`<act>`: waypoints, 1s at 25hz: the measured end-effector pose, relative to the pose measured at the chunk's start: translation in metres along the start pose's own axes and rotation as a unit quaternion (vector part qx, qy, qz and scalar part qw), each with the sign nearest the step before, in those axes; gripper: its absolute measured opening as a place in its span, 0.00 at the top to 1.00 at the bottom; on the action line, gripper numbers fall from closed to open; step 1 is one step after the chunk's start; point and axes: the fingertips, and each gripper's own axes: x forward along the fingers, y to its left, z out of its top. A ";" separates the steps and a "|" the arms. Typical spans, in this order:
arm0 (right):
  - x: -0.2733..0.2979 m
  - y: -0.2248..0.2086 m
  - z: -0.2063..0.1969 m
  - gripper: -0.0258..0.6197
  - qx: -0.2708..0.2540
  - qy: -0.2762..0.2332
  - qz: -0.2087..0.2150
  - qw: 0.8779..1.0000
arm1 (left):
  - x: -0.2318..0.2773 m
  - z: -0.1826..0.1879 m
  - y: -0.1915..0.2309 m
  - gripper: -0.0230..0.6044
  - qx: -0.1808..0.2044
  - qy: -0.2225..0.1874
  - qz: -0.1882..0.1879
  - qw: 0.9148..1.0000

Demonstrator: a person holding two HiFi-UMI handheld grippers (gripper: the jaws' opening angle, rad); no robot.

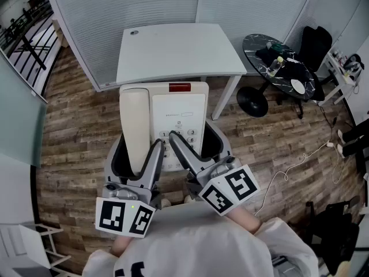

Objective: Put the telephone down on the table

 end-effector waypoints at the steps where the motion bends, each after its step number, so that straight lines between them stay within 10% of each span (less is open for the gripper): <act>1: 0.000 0.001 0.000 0.45 0.000 0.000 0.000 1.000 | 0.000 0.000 0.001 0.44 0.000 0.000 0.000 1.000; 25: 0.028 0.022 -0.017 0.45 0.005 0.001 -0.004 1.000 | -0.006 0.006 0.039 0.44 -0.005 0.005 -0.008 1.000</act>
